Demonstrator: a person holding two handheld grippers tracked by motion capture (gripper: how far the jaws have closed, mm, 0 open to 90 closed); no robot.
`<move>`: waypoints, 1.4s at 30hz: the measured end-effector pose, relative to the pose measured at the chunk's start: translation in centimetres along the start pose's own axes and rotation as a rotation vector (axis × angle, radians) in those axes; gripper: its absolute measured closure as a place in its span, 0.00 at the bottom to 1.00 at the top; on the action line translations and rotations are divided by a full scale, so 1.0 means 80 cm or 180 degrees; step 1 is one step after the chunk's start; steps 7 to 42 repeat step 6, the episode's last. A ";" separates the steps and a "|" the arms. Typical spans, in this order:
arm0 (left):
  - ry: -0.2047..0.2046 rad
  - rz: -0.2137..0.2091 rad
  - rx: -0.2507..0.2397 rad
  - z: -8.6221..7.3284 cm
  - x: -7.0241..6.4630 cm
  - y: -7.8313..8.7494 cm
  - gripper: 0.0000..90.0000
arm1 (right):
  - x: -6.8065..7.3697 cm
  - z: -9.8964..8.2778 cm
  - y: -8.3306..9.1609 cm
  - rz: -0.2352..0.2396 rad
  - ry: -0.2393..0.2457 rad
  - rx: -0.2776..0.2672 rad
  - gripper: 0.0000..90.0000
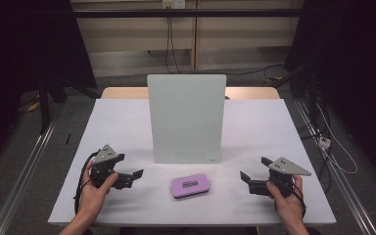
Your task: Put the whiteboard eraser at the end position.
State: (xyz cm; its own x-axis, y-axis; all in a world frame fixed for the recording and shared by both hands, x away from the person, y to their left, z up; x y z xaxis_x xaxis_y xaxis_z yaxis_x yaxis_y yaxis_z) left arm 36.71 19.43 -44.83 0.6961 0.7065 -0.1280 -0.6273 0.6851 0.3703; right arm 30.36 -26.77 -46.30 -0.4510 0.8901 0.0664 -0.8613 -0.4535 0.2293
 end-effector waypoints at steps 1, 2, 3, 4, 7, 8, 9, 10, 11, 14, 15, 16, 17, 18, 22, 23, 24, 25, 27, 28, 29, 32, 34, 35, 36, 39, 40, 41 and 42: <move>0.0047 0.0022 -0.0005 -0.002 0.001 0.001 0.07 | 0.000 0.000 0.000 -0.0003 -0.0001 0.0001 0.06; 0.0057 0.0001 0.0017 -0.004 0.003 0.002 0.07 | 0.000 0.000 0.000 -0.0005 -0.0005 0.0005 0.06; 0.0053 0.0011 0.0015 -0.005 0.003 0.002 0.07 | 0.000 0.000 -0.001 -0.0003 -0.0005 0.0008 0.06; 0.0046 0.0039 0.0015 -0.006 0.003 0.002 0.07 | -0.001 -0.001 -0.001 0.0001 -0.0008 0.0013 0.06; 0.0043 0.0040 0.0021 -0.005 0.004 0.001 0.07 | -0.001 0.000 -0.001 -0.0013 -0.0023 0.0013 0.06; 0.0043 0.0040 0.0021 -0.005 0.004 0.001 0.07 | -0.001 0.000 -0.001 -0.0013 -0.0023 0.0013 0.06; 0.0043 0.0040 0.0021 -0.005 0.004 0.001 0.07 | -0.001 0.000 -0.001 -0.0013 -0.0023 0.0013 0.06; 0.0043 0.0040 0.0021 -0.005 0.004 0.001 0.07 | -0.001 0.000 -0.001 -0.0013 -0.0023 0.0013 0.06; 0.0043 0.0040 0.0021 -0.005 0.004 0.001 0.07 | -0.001 0.000 -0.001 -0.0013 -0.0023 0.0013 0.06; 0.0043 0.0040 0.0021 -0.005 0.004 0.001 0.07 | -0.001 0.000 -0.001 -0.0013 -0.0023 0.0013 0.06; 0.0043 0.0040 0.0021 -0.005 0.004 0.001 0.07 | -0.001 0.000 -0.001 -0.0013 -0.0023 0.0013 0.06; 0.0043 0.0040 0.0021 -0.005 0.004 0.001 0.07 | -0.001 0.000 -0.001 -0.0013 -0.0023 0.0013 0.06; 0.0043 0.0040 0.0021 -0.005 0.004 0.001 0.07 | -0.001 0.000 -0.001 -0.0013 -0.0023 0.0013 0.06; 0.0043 0.0040 0.0021 -0.005 0.004 0.001 0.07 | -0.001 0.000 -0.001 -0.0013 -0.0023 0.0013 0.06; 0.0043 0.0040 0.0021 -0.005 0.004 0.001 0.07 | -0.001 0.000 -0.001 -0.0013 -0.0023 0.0013 0.06; 0.0043 0.0040 0.0021 -0.005 0.004 0.001 0.07 | -0.001 0.000 -0.001 -0.0013 -0.0023 0.0013 0.06; 0.0043 0.0040 0.0021 -0.005 0.004 0.001 0.07 | -0.001 0.000 -0.001 -0.0013 -0.0023 0.0013 0.06; 0.0043 0.0040 0.0021 -0.005 0.004 0.001 0.07 | -0.001 0.000 -0.001 -0.0013 -0.0023 0.0013 0.06; 0.0043 0.0040 0.0021 -0.005 0.004 0.001 0.07 | -0.001 0.000 -0.001 -0.0013 -0.0023 0.0013 0.06; 0.0043 0.0040 0.0021 -0.005 0.004 0.001 0.07 | -0.001 0.000 -0.001 -0.0013 -0.0023 0.0013 0.06; 0.0043 0.0040 0.0021 -0.005 0.004 0.001 0.07 | -0.001 0.000 -0.001 -0.0013 -0.0023 0.0013 0.06; 0.0043 0.0040 0.0021 -0.005 0.004 0.001 0.07 | -0.001 0.000 -0.001 -0.0013 -0.0023 0.0013 0.06; 0.0043 0.0040 0.0021 -0.005 0.004 0.001 0.07 | -0.001 0.000 -0.001 -0.0013 -0.0023 0.0013 0.06; 0.0043 0.0040 0.0021 -0.005 0.004 0.001 0.07 | -0.001 0.000 -0.001 -0.0013 -0.0023 0.0013 0.06; 0.0043 0.0040 0.0021 -0.005 0.004 0.001 0.07 | -0.001 0.000 -0.001 -0.0013 -0.0023 0.0013 0.06; 0.0043 0.0040 0.0021 -0.005 0.004 0.001 0.07 | -0.001 0.000 -0.001 -0.0013 -0.0023 0.0013 0.06; 0.0043 0.0040 0.0021 -0.005 0.004 0.001 0.07 | -0.001 0.000 -0.001 -0.0013 -0.0023 0.0013 0.06; 0.0043 0.0040 0.0021 -0.005 0.004 0.001 0.07 | -0.001 0.000 -0.001 -0.0013 -0.0023 0.0013 0.06; 0.0043 0.0040 0.0021 -0.005 0.004 0.001 0.07 | -0.001 0.000 -0.001 -0.0013 -0.0023 0.0013 0.06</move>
Point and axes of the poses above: each handheld gripper's, and its own axes: y roughly backward along the jaws, z roughly out of its top, x roughly to its left, the point moved 3 cm from there along -y, roughly forward along the jaws, and after that the axes turned 13 degrees about -x, right-handed, at the moved point
